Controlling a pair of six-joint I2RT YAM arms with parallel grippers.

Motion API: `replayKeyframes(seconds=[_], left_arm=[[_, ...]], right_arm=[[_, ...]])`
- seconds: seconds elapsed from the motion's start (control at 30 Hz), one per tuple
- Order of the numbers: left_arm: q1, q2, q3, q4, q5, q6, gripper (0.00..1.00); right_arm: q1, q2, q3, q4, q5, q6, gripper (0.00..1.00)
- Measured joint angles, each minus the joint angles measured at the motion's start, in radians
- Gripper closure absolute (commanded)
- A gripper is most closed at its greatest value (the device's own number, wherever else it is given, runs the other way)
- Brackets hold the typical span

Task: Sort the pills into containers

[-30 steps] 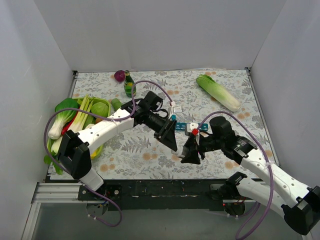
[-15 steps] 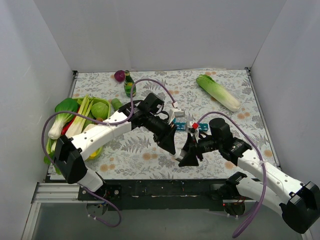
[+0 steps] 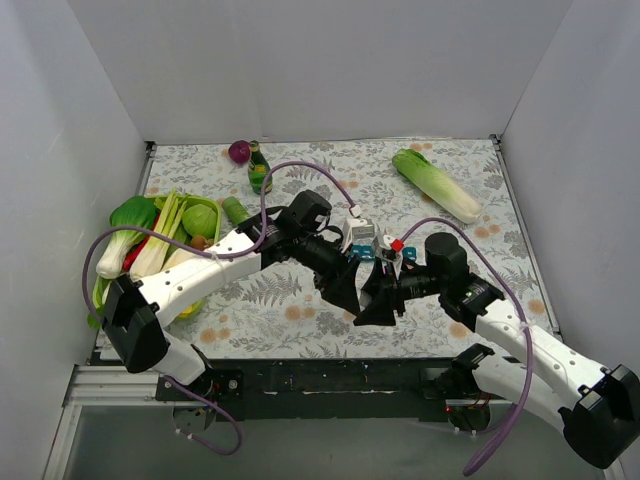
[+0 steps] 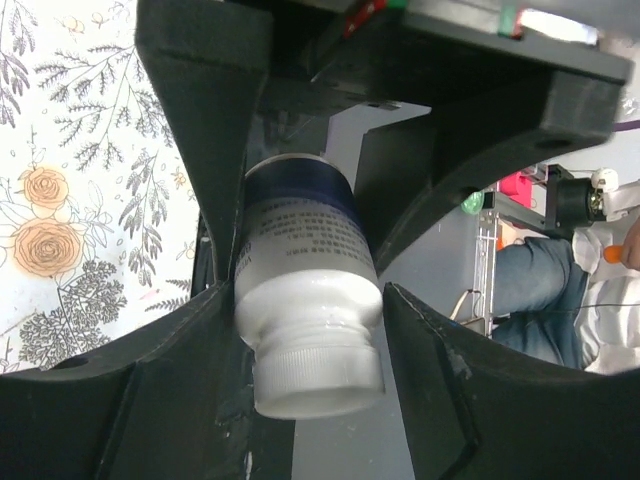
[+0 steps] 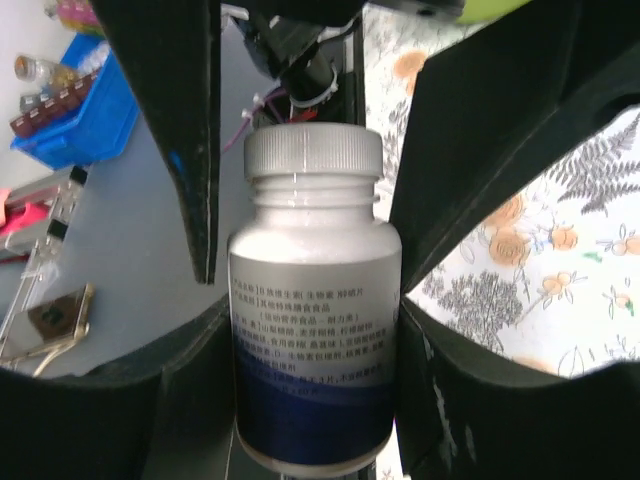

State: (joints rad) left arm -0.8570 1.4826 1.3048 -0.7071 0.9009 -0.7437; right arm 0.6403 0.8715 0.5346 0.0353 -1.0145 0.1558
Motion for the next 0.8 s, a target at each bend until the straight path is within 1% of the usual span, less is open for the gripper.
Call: replayKeyframes(seconds=[0.17,0.3,0.4,0.47,0.53,0.8], left_arm=[[-0.016,-0.011,-0.009,0.045,-0.018,-0.045,0.28],[-0.016,-0.021,-0.008,0.058,-0.032,-0.068,0.14],[-0.009,-0.031,-0.008,0.065,-0.041,-0.083,0.09],[-0.001,-0.040,-0.008,0.065,-0.045,-0.090,0.04],[0.016,-0.052,-0.008,0.065,-0.050,-0.098,0.02],[0.095,-0.165,-0.055,0.106,-0.066,-0.145,0.02]], right_arm=[[-0.008,-0.006,0.014,0.023,0.014,-0.018,0.98],[-0.013,-0.006,0.015,0.025,0.026,-0.037,0.98],[-0.015,-0.007,0.019,0.026,0.032,-0.056,0.98],[-0.018,-0.010,0.026,0.028,0.033,-0.064,0.98],[-0.019,-0.015,0.034,0.035,0.033,-0.076,0.98],[-0.019,-0.029,0.054,0.040,0.040,-0.127,0.98]])
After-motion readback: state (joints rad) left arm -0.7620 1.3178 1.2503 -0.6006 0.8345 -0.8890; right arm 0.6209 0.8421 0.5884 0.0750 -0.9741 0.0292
